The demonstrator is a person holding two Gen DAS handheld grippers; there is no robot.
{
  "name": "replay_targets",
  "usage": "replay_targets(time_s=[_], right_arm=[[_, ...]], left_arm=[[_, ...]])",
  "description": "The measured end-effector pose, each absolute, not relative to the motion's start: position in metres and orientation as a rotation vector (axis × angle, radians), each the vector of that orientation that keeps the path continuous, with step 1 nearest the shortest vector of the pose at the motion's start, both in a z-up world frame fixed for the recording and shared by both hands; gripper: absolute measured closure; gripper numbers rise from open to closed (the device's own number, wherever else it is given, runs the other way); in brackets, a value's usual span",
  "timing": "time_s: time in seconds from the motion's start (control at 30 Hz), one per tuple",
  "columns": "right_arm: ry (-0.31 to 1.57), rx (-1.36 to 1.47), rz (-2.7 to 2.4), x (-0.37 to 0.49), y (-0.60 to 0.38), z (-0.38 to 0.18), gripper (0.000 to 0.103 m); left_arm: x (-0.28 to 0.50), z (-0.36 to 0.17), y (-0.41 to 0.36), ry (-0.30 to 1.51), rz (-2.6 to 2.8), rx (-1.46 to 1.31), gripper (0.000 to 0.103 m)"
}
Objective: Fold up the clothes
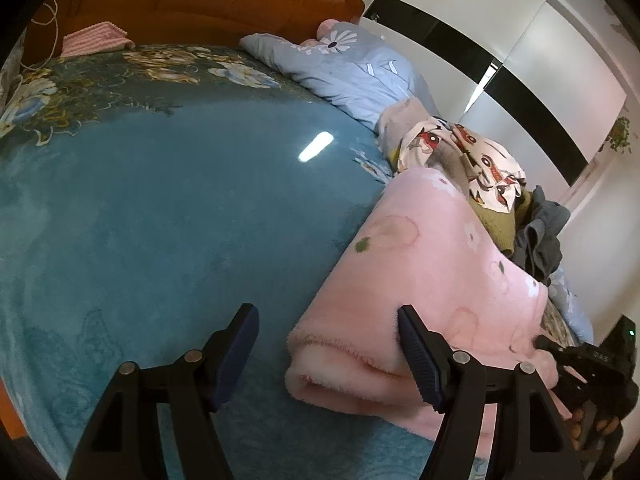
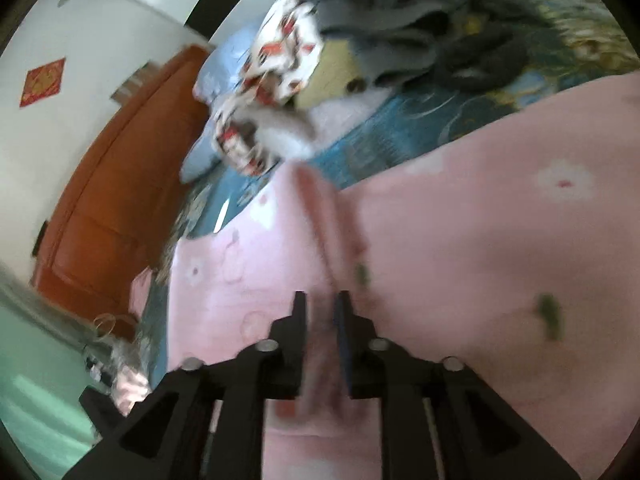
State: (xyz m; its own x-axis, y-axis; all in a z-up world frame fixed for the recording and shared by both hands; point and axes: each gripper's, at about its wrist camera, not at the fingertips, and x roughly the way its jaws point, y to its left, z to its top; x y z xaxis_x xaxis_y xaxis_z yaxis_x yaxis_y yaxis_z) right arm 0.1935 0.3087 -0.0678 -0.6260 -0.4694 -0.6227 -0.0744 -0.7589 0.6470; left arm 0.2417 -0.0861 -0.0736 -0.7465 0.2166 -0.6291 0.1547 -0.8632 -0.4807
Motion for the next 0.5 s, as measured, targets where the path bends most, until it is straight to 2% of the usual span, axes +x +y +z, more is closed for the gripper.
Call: replay_targets(time_s=[0.03,0.07,0.37,0.5], right_arm=[[-0.960,1.235,-2.460,0.197,0.312,-0.069,0.057],[-0.977,1.241,-2.426,0.199,0.314,-0.071,0.054],[-1.134,1.255,-2.266,0.216,0.318,-0.087,0.052],[-1.161,1.268,-2.254,0.216,0.316,-0.088,0.044]], left_arm=[[0.241,-0.074,-0.087,-0.817,2.785,-1.108,0.029],[0.241,-0.075,-0.087,-0.822,2.782,-1.111,0.029],[0.243,-0.075,-0.087,-0.819,2.784,-1.113,0.029],[0.243,-0.076,-0.087,-0.822,2.783,-1.114,0.029]])
